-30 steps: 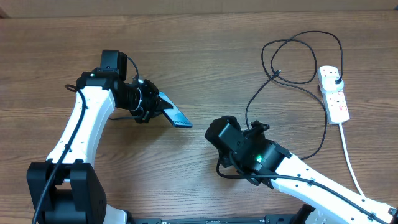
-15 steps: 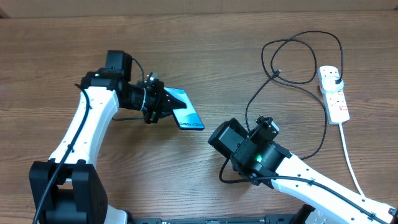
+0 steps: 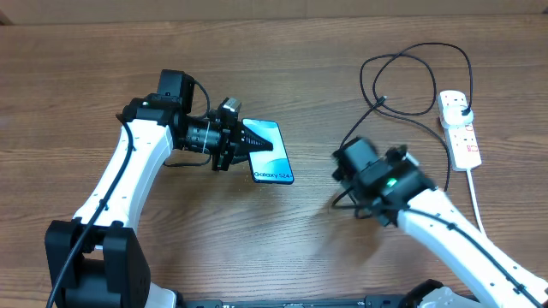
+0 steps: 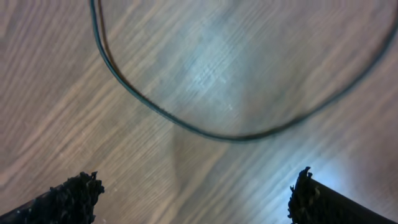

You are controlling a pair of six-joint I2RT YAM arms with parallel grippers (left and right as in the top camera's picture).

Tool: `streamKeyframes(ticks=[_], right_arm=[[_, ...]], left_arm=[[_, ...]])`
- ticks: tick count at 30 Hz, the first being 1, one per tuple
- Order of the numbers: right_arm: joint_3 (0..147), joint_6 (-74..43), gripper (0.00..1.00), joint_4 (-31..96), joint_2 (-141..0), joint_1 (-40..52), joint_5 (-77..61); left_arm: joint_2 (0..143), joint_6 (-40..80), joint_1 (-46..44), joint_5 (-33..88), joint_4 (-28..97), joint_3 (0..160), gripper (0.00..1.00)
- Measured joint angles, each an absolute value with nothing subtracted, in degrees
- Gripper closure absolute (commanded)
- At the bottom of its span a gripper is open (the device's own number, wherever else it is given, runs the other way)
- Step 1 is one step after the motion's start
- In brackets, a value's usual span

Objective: Plug charger to phone and switch on socket
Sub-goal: 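Move the right gripper to the black cable's connector end and grasp it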

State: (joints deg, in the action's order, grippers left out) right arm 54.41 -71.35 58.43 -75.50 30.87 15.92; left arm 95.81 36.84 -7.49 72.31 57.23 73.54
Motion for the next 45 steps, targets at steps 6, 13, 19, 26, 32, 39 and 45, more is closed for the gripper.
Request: streamKeyframes(ticks=[6, 13, 19, 26, 32, 39, 45], right_arm=[[54.41, -58.78, 0.00, 52.56, -75.50, 18.63, 7.68], [54.41, -50.24, 0.00, 46.72, -75.50, 10.44, 3.36], [54.41, -46.52, 0.00, 43.09, -76.09, 9.50, 0.40], [54.41, -45.63, 0.00, 39.31, -79.55, 9.47, -0.86], [54.41, -44.73, 0.00, 34.46, -84.49, 9.45, -2.04], [56.12, -42.74, 0.00, 30.44, -90.30, 9.45, -2.83], [66.13, -41.45, 0.05, 32.23, -98.85, 9.45, -2.72]], left_arm=[[95.81, 35.44, -7.49, 72.49, 57.23, 73.54, 0.96], [95.81, 34.70, -7.49, 72.71, 57.23, 73.54, 0.96], [95.81, 34.48, -7.49, 72.88, 57.23, 73.54, 0.96], [95.81, 34.48, -7.49, 72.88, 57.21, 73.54, 0.96], [95.81, 34.48, -7.49, 72.86, 57.23, 73.54, 0.96], [95.81, 34.48, -7.49, 72.88, 57.21, 73.54, 0.96], [95.81, 34.48, -7.49, 72.86, 57.17, 73.54, 0.96]])
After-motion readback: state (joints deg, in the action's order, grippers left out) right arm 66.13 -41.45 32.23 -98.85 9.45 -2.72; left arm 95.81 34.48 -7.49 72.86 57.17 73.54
